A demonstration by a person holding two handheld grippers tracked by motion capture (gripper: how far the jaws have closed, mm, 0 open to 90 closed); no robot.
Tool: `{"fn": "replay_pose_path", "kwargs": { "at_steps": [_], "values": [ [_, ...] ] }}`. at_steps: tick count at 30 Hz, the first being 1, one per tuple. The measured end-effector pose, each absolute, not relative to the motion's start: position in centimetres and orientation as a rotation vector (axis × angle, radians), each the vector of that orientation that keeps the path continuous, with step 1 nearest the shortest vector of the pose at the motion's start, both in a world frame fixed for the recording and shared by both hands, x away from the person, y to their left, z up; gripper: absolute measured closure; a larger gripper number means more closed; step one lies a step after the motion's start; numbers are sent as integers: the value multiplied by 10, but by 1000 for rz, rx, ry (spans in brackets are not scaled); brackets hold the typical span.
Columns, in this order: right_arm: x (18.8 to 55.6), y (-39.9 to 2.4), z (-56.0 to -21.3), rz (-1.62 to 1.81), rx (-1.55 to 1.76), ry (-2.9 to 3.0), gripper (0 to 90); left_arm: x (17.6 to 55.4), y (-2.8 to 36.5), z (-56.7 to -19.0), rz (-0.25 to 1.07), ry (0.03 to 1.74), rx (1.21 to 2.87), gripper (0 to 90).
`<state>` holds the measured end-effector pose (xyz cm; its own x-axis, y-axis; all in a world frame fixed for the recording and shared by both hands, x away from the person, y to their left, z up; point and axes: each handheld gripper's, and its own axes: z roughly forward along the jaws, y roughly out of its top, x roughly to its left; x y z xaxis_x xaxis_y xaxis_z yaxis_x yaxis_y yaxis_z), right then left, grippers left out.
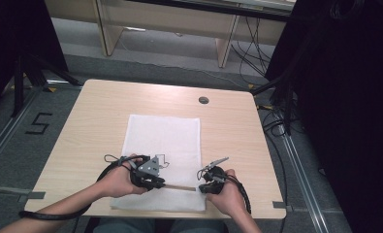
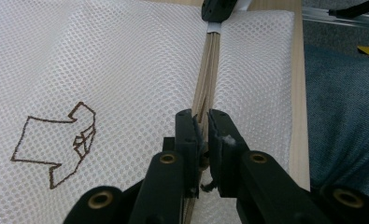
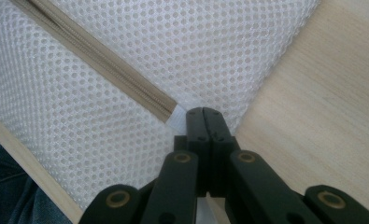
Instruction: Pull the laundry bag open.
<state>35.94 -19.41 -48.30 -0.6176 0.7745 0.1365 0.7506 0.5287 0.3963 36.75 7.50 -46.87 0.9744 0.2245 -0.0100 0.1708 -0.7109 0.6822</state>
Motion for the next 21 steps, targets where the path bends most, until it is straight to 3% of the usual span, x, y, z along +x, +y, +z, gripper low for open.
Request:
{"fn": "replay_pose_path", "kwargs": {
  "at_steps": [21],
  "values": [
    [360, -195, -484, 664, 1324, 2696, 900, 367, 87, -465, 83, 306, 2362, 828]
  ]
}}
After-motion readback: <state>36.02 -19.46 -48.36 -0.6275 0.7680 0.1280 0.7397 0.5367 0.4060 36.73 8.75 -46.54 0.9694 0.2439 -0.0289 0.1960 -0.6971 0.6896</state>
